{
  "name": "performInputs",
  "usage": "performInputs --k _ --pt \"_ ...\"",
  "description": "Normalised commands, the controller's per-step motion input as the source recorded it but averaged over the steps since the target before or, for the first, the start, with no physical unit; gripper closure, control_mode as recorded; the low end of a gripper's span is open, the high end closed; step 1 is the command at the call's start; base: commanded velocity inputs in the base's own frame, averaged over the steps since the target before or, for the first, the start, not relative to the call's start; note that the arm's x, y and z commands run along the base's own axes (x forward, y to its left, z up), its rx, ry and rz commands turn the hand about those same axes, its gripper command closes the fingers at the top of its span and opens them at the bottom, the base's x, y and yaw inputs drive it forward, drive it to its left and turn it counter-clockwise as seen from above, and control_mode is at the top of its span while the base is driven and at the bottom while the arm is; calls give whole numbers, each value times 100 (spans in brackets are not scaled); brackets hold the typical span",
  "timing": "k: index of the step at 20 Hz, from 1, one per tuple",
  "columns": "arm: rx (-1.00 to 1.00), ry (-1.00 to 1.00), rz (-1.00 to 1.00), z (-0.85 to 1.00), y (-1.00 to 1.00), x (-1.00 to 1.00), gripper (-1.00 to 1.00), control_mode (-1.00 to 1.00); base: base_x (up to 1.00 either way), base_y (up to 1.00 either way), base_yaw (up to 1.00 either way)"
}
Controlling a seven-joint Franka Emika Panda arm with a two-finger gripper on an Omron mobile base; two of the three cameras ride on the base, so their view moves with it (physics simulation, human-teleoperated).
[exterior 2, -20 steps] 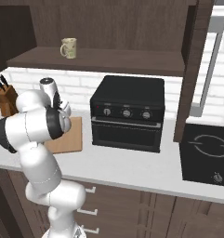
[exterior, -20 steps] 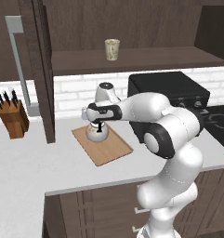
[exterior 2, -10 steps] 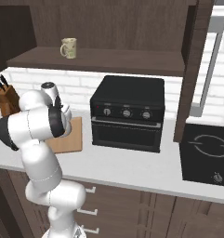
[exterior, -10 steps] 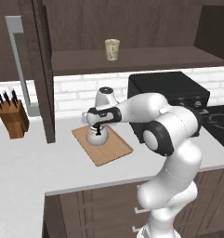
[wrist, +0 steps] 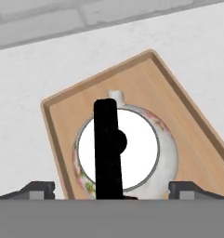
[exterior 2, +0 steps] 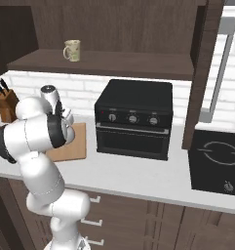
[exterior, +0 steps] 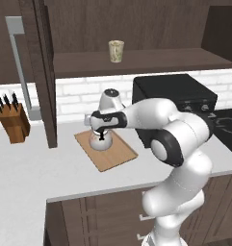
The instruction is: Pick the kettle from the counter and place it on the tray. Then pick the mug from the cabinet and place it on the tray. Then close the cabinet doors.
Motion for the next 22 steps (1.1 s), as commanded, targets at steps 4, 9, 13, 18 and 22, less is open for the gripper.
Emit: performInputs --k 4,9,13,18,22 --pt "0 -8 0 51 -4 -72 -100 -100 0 0 0" --pt "0 0 -5 69 -29 -73 -100 -100 0 0 0" --pt "0 0 -5 3 -15 -7 -100 -100 0 0 0" --pt "0 -5 0 10 0 -12 -100 -100 0 0 0" --pt "0 -8 -2 58 -3 -42 -100 -100 0 0 0"
